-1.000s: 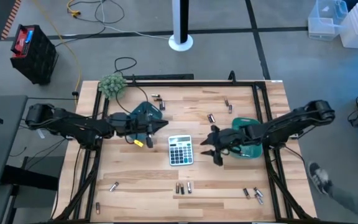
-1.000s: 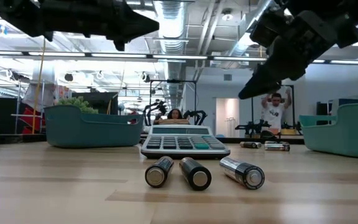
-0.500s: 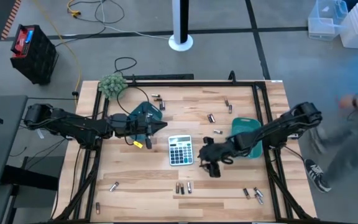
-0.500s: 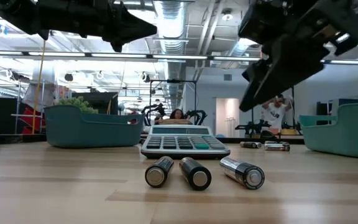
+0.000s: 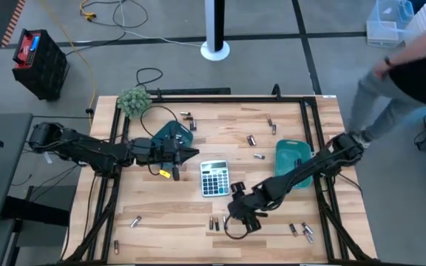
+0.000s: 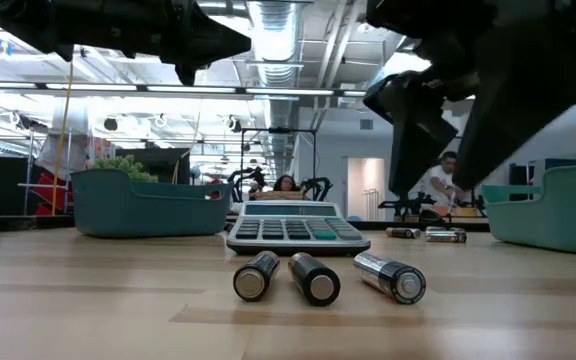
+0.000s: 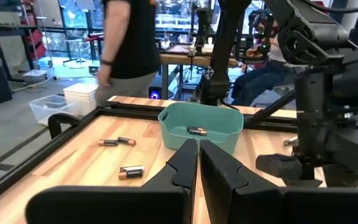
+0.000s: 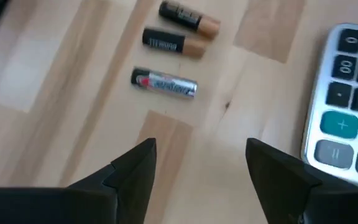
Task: Sort batteries
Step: Put the silver/black battery into the blue bin
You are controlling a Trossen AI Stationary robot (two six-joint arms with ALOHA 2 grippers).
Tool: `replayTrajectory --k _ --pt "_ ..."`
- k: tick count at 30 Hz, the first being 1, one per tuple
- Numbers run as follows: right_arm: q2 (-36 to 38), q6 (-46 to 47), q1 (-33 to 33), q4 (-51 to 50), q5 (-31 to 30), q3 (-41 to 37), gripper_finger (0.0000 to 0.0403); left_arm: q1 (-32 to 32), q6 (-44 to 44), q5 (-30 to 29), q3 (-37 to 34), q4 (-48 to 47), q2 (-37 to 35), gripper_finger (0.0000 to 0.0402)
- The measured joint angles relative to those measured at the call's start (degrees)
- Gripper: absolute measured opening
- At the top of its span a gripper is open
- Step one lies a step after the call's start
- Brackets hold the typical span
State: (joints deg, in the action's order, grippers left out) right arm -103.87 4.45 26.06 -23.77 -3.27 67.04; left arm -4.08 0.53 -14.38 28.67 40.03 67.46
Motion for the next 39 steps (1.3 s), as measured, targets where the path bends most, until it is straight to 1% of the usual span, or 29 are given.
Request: replayTrajectory --k 5,9,12,20,24,26,28,30,33,39 --pt "-2.41 -10.67 1.18 -0.77 -0.04 3.02 0.0271 -2.49 1.3 -1.11 0.05 0.52 0.03 0.0013" --pt "-2.45 -19.26 1.82 -0.89 -0.02 3.92 0.0271 -5.75 1.68 -5.32 0.07 -0.42 0.03 0.0013" --pt "-2.47 -23.45 1.78 -0.94 -0.02 4.32 0.0271 -8.36 2.46 -8.66 0.07 -0.87 0.03 0.0013" --pt "-2.52 -26.84 1.91 1.61 0.31 4.44 0.0271 -15.59 3.21 -15.65 0.07 -1.36 0.03 0.0013" --pt "-3.95 -28.26 2.55 2.57 0.55 4.35 0.0271 -18.35 3.87 -19.8 0.07 -1.73 0.03 0.0013" --pt "-5.01 -29.01 2.84 4.68 0.58 4.4 0.0271 -19.46 4.42 -21.71 0.07 -1.77 0.03 0.0013" --pt "-5.77 -29.84 3.01 4.46 1.05 4.31 0.0271 -20.31 4.82 -23.05 0.07 -1.94 0.03 0.0013" --pt "-7.0 -30.23 3.22 6.91 1.76 4.52 0.0271 -21.09 5.12 -24.32 0.07 -2.15 0.03 0.0013" --pt "-8.8 -31.6 3.23 6.23 1.96 4.35 0.0271 -21.85 5.43 -25.53 0.09 -2.25 0.05 0.0013" --pt "-9.74 -32.8 2.63 8.25 1.96 4.49 0.0271 -22.23 6.21 -27.15 0.09 -3.45 0.07 0.0013"
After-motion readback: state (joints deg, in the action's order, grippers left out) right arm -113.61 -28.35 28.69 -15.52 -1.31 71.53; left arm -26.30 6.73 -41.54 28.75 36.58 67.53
